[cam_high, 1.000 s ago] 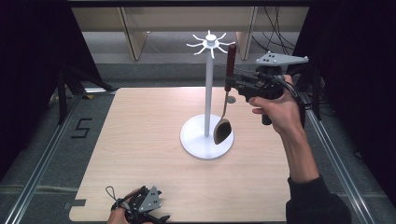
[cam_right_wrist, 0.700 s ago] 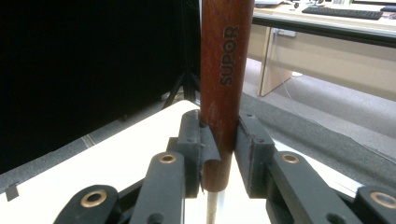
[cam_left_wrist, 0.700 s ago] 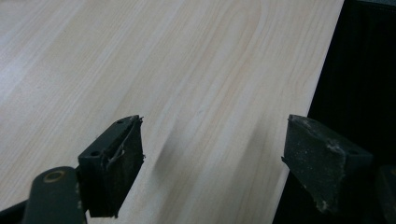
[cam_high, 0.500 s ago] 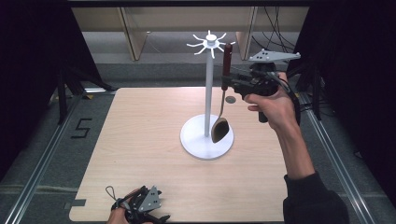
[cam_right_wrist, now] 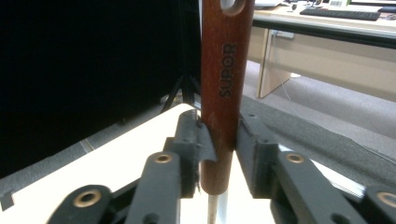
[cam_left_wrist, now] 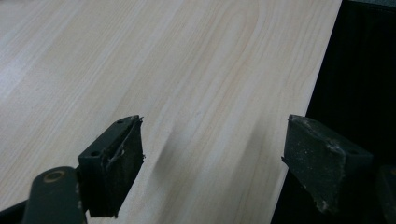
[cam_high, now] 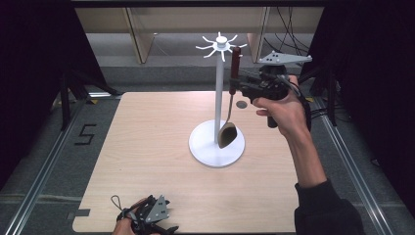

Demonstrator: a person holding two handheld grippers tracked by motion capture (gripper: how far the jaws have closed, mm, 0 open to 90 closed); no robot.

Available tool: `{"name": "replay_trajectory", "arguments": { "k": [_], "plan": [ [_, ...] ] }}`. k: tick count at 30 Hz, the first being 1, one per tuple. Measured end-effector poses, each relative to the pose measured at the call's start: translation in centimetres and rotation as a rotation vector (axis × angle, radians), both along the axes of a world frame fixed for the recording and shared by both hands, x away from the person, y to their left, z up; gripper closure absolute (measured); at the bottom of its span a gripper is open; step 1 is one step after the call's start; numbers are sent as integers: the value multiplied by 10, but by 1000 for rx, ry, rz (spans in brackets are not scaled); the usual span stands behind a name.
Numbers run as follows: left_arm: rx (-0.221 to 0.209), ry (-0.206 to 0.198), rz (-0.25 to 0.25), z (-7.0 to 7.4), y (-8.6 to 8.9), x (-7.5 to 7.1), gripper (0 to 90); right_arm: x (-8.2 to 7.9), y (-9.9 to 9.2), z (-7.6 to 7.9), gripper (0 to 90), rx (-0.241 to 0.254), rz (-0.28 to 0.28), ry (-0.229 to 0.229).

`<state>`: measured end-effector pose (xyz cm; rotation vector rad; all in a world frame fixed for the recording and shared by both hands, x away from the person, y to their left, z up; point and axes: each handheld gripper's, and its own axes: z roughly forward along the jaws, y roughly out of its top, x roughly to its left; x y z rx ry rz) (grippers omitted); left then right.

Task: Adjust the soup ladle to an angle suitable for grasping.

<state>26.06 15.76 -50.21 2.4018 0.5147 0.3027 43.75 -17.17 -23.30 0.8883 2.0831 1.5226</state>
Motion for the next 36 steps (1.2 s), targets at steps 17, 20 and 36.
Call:
{"name": "replay_trajectory", "arguments": {
  "k": [17, 20, 36],
  "plan": [
    [-1, 0, 7, 0, 0, 0, 192, -32, -46, -46, 439, -62, -31, 1],
    [-2, 1, 9, -1, 0, 1, 193, -36, -55, -58, 433, -43, -40, 13],
    [-5, -5, 6, -1, 1, 2, 193, -47, -68, -98, 435, 19, -9, 37]
  ]
}}
